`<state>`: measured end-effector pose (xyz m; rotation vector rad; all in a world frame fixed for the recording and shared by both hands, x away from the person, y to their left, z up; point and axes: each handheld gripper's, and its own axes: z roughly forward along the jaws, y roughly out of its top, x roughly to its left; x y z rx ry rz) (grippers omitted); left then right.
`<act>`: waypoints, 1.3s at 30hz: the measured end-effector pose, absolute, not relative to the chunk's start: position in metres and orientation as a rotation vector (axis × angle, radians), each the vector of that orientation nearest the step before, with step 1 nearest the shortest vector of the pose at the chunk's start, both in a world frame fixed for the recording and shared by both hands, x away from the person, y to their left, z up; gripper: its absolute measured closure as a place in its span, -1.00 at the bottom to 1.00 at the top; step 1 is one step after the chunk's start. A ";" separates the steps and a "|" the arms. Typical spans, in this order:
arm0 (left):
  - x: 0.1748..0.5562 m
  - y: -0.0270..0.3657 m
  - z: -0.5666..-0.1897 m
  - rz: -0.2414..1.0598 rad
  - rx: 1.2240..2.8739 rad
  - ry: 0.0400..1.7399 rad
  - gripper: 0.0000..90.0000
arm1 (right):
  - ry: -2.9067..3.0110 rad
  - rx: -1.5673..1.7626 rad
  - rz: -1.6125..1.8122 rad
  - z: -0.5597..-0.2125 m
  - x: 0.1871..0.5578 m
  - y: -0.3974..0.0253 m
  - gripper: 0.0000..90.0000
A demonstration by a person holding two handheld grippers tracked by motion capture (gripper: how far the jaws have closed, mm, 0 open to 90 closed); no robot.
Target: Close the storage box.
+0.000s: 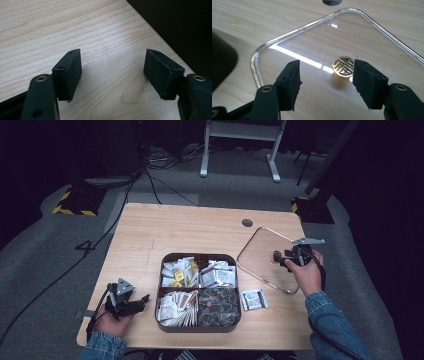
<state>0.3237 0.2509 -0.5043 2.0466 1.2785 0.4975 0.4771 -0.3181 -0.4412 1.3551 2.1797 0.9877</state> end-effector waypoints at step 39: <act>0.324 0.251 -0.504 0.498 2.047 1.278 -0.30 | 2.134 1.355 0.953 -0.494 0.510 -0.320 0.31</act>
